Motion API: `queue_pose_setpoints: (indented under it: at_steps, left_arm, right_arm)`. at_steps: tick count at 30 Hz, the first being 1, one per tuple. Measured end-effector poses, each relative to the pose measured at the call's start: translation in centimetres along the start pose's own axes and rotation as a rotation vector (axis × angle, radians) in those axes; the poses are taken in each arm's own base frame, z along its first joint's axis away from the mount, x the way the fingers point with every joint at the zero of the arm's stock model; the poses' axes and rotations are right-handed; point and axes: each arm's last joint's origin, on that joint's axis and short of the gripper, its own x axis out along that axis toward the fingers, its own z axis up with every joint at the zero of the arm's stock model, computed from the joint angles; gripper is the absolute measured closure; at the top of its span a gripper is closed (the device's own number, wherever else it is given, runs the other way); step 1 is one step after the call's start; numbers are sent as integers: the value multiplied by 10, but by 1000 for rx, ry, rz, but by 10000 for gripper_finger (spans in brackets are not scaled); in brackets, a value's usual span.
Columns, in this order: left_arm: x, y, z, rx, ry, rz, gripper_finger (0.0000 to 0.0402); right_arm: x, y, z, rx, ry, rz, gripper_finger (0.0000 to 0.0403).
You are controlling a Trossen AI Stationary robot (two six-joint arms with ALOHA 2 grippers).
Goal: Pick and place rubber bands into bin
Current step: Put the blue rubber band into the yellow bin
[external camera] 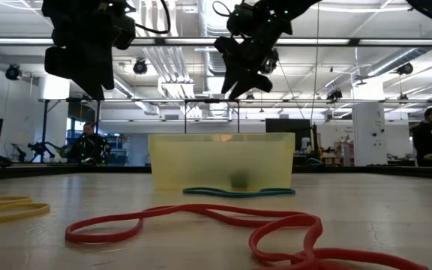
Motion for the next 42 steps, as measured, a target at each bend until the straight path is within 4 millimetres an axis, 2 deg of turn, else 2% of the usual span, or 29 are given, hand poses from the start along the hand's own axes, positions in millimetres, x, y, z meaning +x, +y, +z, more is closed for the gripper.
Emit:
queue_pose_setpoints:
  at_steps: [3,7,16,31,42]
  left_arm:
    - [1,0,0,0,2,3,231]
    - [2,2,-2,-21,2,12,231]
    - [-2,4,-1,-50,-34,18,231]
    - [-6,4,0,-55,-62,6,231]
    - [-5,3,1,-54,-67,-1,231]
  right_arm:
    - [1,-6,13,-6,12,-45,275]
    - [2,-16,19,-24,88,-108,275]
    - [8,-19,16,-49,160,-125,275]
    - [-18,-15,14,-56,118,-115,275]
    - [-33,-15,3,-54,183,-132,275]
